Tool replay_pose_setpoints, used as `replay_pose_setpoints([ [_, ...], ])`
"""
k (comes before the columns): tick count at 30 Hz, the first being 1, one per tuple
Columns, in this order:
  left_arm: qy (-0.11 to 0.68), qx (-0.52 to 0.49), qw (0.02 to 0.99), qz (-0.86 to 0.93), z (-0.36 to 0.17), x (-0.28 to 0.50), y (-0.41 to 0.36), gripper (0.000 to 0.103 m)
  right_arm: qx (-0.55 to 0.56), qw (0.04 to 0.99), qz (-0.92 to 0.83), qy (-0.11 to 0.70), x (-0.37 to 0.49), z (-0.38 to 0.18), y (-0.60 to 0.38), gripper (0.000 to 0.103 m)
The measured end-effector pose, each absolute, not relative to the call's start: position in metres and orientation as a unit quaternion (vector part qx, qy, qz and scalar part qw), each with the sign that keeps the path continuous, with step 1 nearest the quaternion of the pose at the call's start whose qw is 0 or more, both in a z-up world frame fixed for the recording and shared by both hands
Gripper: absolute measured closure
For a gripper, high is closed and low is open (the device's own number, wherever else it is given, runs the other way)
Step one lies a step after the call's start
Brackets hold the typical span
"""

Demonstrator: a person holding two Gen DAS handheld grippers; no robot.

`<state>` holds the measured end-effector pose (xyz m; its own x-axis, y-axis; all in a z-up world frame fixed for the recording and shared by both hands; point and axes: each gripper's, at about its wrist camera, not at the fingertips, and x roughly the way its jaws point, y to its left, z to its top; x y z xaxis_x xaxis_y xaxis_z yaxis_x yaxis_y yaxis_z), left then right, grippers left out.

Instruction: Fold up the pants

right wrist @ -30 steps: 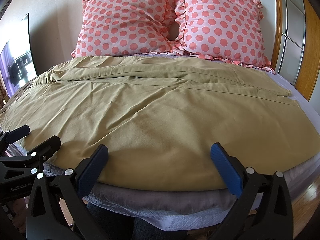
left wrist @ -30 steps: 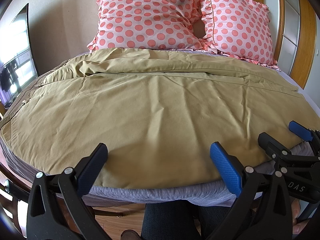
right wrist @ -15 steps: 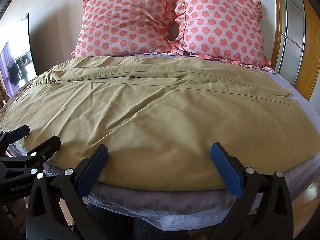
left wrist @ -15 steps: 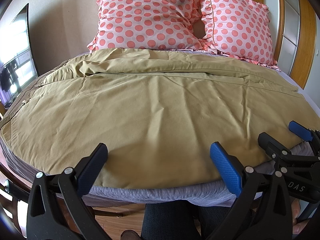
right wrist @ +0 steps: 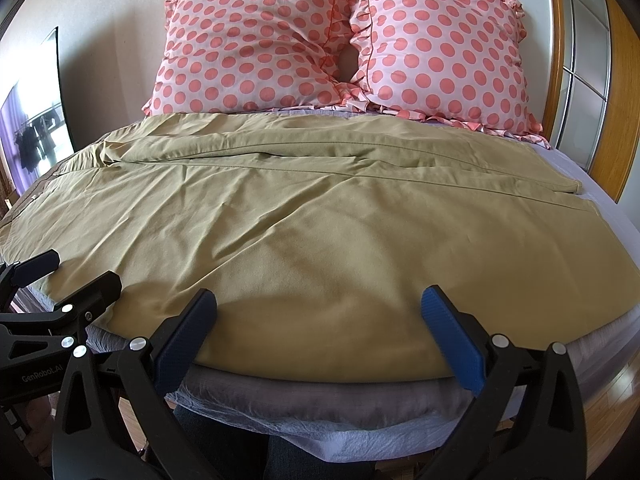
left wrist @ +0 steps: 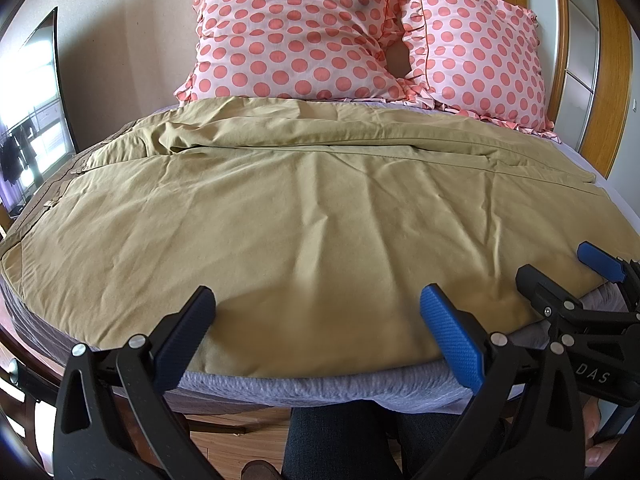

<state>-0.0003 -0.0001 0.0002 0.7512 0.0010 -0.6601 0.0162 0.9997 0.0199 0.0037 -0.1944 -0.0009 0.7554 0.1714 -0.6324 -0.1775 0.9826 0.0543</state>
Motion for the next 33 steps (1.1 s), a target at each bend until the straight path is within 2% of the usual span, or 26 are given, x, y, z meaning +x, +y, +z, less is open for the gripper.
replay_pose_setpoints([
  [10, 0.352, 0.013, 0.936, -0.006, 0.000, 0.000, 0.000, 0.002, -0.003, 0.933, 0.097, 0.346, 0.008, 0.002, -0.198, 0.001],
  [17, 0.340, 0.003, 0.940, -0.005, 0.018, 0.005, 0.017, 0.002, 0.049, 0.952, 0.032, 0.301, 0.062, 0.081, -0.269, 0.001],
  [20, 0.331, -0.010, 0.944, -0.002, 0.030, 0.014, 0.024, 0.002, 0.122, 0.932, -0.020, 0.341, 0.144, 0.105, -0.325, 0.001],
  [22, 0.325, -0.015, 0.946, -0.004, 0.035, 0.020, 0.027, 0.002, 0.148, 0.914, -0.066, 0.371, 0.196, 0.102, -0.354, 0.011],
  [24, 0.322, -0.018, 0.947, -0.009, 0.039, 0.023, 0.029, 0.002, 0.165, 0.891, -0.113, 0.407, 0.248, 0.091, -0.378, 0.033],
  [28, 0.313, -0.019, 0.949, -0.015, 0.044, 0.033, 0.033, 0.002, 0.215, 0.836, -0.181, 0.471, 0.333, 0.052, -0.416, 0.041],
  [33, 0.305, -0.012, 0.952, -0.022, 0.044, 0.041, 0.033, 0.002, 0.262, 0.800, -0.228, 0.490, 0.374, 0.021, -0.437, 0.042],
])
